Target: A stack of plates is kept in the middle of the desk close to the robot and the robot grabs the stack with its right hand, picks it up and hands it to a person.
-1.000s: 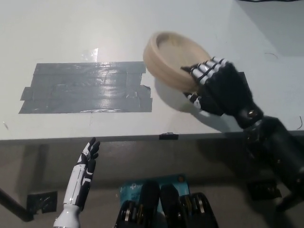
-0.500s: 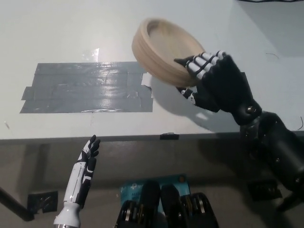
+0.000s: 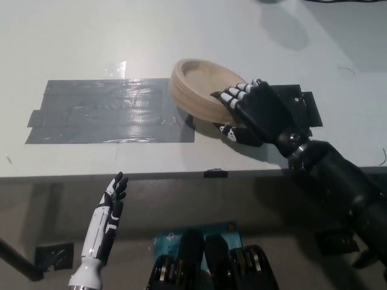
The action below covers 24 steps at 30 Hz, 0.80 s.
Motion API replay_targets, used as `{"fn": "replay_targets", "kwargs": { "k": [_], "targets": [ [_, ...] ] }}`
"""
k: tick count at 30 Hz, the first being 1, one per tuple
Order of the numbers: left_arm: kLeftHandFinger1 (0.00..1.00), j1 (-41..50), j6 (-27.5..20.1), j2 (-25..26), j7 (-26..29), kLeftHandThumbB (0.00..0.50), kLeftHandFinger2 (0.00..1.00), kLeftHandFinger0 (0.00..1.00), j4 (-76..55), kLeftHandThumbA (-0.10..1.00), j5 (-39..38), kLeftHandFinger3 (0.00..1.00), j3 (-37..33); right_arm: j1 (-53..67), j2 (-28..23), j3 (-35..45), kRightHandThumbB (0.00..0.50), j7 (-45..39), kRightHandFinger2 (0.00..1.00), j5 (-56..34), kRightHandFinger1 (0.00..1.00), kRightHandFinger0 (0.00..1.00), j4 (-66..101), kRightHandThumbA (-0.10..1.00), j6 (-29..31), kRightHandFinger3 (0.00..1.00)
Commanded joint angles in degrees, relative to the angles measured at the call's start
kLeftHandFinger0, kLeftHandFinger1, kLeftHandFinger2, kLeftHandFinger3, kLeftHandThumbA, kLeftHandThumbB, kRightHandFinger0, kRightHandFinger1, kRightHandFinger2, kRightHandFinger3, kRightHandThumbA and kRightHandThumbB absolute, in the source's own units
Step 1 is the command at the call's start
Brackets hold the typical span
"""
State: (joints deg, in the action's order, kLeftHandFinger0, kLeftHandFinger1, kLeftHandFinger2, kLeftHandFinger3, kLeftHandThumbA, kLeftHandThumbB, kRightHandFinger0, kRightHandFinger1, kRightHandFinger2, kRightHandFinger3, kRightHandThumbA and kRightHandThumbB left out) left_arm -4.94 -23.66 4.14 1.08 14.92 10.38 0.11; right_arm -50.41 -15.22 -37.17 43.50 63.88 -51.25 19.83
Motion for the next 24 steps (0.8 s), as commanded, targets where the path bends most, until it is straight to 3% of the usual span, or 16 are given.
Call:
{"fn": "replay_targets", "kwargs": {
  "k": [1,3,7,12,15,19,23,24],
  "targets": [
    [1.00,0.3,-1.3,0.2,0.3,0.279,1.00,1.00,-1.2,1.00,-0.5,1.00,-0.4,-7.9,0.6,1.2,0.284,7.2,0.47,-0.5,0.00,0.00,-1.2,-0.10,-0.1,0.11],
    [1.00,0.3,-1.4,0.1,0.3,0.284,1.00,1.00,-1.2,1.00,-0.6,1.00,-0.4,-8.4,0.7,1.2,0.277,7.5,0.49,-0.7,0.00,0.00,-1.3,-0.10,0.0,0.10],
    [1.00,0.3,-1.7,0.3,0.5,0.274,1.00,1.00,-1.0,1.00,-0.2,1.00,-0.4,-9.2,0.7,1.0,0.267,7.8,0.31,-0.6,0.00,0.00,-1.2,-0.10,0.0,0.01],
    [1.00,0.7,-1.4,0.3,0.5,0.278,1.00,1.00,-1.4,1.00,-0.3,1.00,-0.4,-10.1,1.0,0.8,0.269,9.3,0.16,-0.3,0.00,0.00,-2.4,-0.10,-0.5,0.02],
    [1.00,0.7,-1.0,0.2,0.5,0.283,1.00,1.00,-1.6,1.00,-0.2,1.00,-0.3,-10.9,0.9,0.5,0.274,9.1,0.15,-0.2,0.00,0.00,-3.6,-0.10,-0.8,0.04],
    [1.00,0.7,-1.4,0.2,0.5,0.276,1.00,1.00,-1.3,1.00,-0.2,1.00,-0.4,-12.1,1.2,0.1,0.255,8.2,0.23,-0.4,0.00,0.00,-6.1,-0.10,-0.6,0.10],
    [1.00,0.8,-1.5,0.3,0.4,0.273,1.00,1.00,-1.2,1.00,-0.3,1.00,-0.5,-12.8,1.4,-0.6,0.299,7.9,0.12,-0.5,0.00,0.00,-7.7,-0.10,-0.4,0.11],
    [1.00,0.8,-1.6,0.3,0.4,0.272,1.00,1.00,-1.1,1.00,-0.1,1.00,-0.5,-12.8,1.4,-0.7,0.291,7.7,0.10,-0.4,0.00,0.00,-7.7,-0.10,-0.5,0.11]
  ]
}}
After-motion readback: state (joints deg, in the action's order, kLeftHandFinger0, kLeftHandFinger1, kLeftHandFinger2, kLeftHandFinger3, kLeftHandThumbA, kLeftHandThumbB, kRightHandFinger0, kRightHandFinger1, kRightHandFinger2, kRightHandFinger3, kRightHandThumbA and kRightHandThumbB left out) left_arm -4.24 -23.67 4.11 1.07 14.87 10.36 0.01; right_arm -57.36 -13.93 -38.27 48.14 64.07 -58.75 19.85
